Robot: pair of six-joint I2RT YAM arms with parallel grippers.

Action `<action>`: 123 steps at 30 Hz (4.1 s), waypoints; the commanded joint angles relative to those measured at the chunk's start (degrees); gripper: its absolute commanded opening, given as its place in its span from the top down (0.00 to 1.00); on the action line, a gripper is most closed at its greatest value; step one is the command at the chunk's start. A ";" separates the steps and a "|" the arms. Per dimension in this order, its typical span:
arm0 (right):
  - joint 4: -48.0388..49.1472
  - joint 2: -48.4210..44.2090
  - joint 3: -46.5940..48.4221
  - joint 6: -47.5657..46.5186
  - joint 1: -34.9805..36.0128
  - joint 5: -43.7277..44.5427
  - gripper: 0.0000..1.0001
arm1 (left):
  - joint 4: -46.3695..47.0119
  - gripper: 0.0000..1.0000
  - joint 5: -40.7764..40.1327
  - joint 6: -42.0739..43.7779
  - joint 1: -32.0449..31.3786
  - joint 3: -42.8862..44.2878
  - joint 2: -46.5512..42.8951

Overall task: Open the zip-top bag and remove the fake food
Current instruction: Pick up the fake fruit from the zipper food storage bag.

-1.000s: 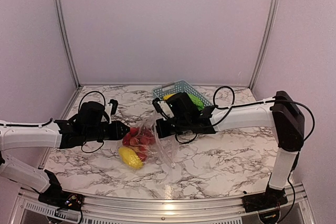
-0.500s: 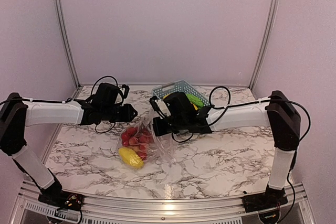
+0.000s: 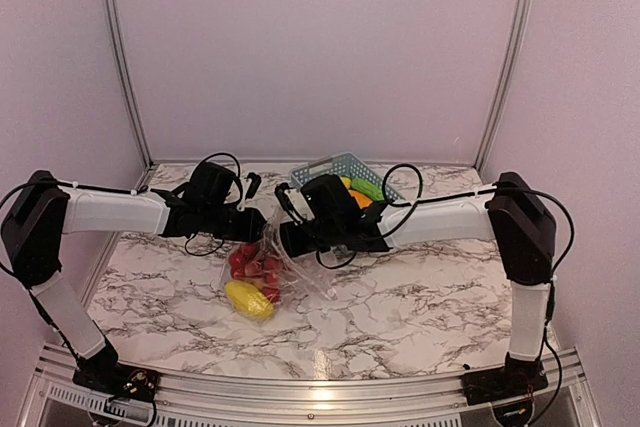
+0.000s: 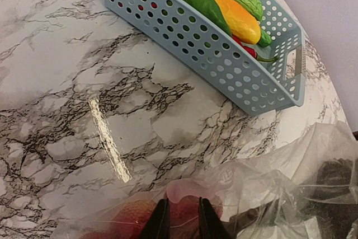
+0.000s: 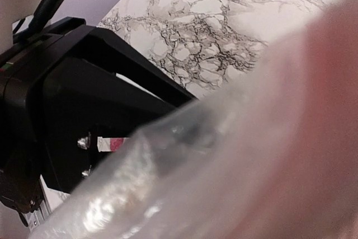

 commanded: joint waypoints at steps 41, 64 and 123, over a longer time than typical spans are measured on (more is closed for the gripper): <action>2.58 0.12 3.85 -1.98 0.38 0.62 1.00 | -2.50 0.70 -6.81 -0.02 1.00 -12.49 -16.27; 2.53 2.23 5.97 -8.79 0.37 -9.42 0.94 | -2.04 0.55 0.30 11.80 0.57 -14.62 -19.75; 1.35 6.73 10.15 -4.77 0.37 -5.36 0.68 | 1.38 1.00 1.56 12.22 0.13 -16.43 -19.65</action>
